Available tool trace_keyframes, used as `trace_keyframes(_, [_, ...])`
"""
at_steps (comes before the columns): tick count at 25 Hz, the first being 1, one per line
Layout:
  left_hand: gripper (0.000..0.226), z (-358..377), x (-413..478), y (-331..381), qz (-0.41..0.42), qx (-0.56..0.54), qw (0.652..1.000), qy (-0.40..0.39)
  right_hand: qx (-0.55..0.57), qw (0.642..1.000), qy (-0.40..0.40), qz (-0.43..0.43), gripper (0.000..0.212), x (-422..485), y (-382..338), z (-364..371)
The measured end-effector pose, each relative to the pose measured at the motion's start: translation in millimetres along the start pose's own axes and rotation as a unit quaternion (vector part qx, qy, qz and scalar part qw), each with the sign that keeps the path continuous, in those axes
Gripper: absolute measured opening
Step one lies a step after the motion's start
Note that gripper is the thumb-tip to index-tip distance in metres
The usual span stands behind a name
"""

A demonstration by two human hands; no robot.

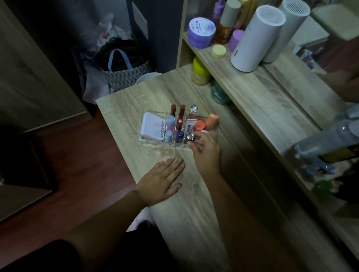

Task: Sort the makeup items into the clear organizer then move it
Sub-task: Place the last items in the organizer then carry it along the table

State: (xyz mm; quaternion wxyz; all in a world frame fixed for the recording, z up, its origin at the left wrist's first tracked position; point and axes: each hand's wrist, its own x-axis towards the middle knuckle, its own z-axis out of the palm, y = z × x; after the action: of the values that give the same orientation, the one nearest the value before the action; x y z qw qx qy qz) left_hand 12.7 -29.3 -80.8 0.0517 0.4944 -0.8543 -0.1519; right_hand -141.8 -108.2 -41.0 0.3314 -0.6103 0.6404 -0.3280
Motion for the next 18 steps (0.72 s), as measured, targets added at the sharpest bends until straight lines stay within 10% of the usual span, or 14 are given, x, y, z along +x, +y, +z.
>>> trace_keyframes(15, [0.045, -13, -14, 2, -0.002, -0.039, 0.998, 0.057, -0.02, 1.0, 0.01, 0.003, 0.046, -9, -12, -1])
trace_keyframes(18, [0.03, -18, -26, -8, -0.141, -0.124, 0.976, 0.11, -0.053, 0.997, 0.062, 0.004, 0.043, -18, 1, 2])
